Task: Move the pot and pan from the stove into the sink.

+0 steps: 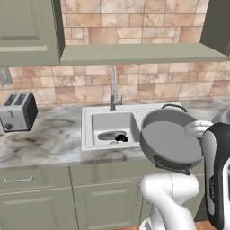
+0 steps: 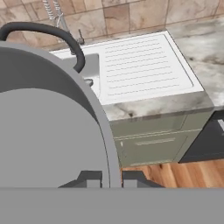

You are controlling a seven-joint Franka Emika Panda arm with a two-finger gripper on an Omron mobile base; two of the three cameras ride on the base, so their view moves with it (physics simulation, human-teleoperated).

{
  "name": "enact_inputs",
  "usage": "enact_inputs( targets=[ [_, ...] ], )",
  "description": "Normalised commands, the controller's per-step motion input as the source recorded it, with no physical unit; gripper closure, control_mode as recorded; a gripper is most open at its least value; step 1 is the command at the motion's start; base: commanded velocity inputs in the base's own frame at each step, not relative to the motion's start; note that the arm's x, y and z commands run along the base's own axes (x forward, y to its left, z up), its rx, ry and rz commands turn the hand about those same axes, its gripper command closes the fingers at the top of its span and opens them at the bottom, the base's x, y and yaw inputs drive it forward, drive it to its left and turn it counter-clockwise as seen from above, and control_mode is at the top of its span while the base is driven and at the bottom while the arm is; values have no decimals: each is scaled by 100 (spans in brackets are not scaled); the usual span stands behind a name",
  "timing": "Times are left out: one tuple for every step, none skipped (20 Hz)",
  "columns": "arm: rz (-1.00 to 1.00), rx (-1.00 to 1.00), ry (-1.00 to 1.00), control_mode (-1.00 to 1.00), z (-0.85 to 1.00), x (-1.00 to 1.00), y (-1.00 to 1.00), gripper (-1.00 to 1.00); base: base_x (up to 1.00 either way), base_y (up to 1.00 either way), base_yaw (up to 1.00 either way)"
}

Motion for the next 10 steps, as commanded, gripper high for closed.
enact_inputs(
  targets=[
    [0, 0, 0, 100, 0, 0, 0, 100, 49, 6, 0],
    [0, 0, 0, 100, 0, 0, 0, 100, 35, 5, 0],
    [0, 0, 0, 100, 0, 0, 0, 100, 19, 5, -2],
    [0, 0, 0, 100, 0, 0, 0, 100, 0, 0, 0],
    [0, 0, 0, 100, 0, 0, 0, 100, 0, 0, 0],
    [0, 0, 0, 100, 0, 0, 0, 100, 0, 0, 0],
    [0, 0, 0, -100, 0, 0, 0, 100, 0, 0, 0],
    [0, 0, 0, -100, 0, 14, 0, 100, 0, 0, 0],
    [0, 0, 0, -100, -3, 40, 0, 100, 0, 0, 0],
    [0, 0, 3, -100, -7, 66, 0, 100, 0, 0, 0]
  ],
)
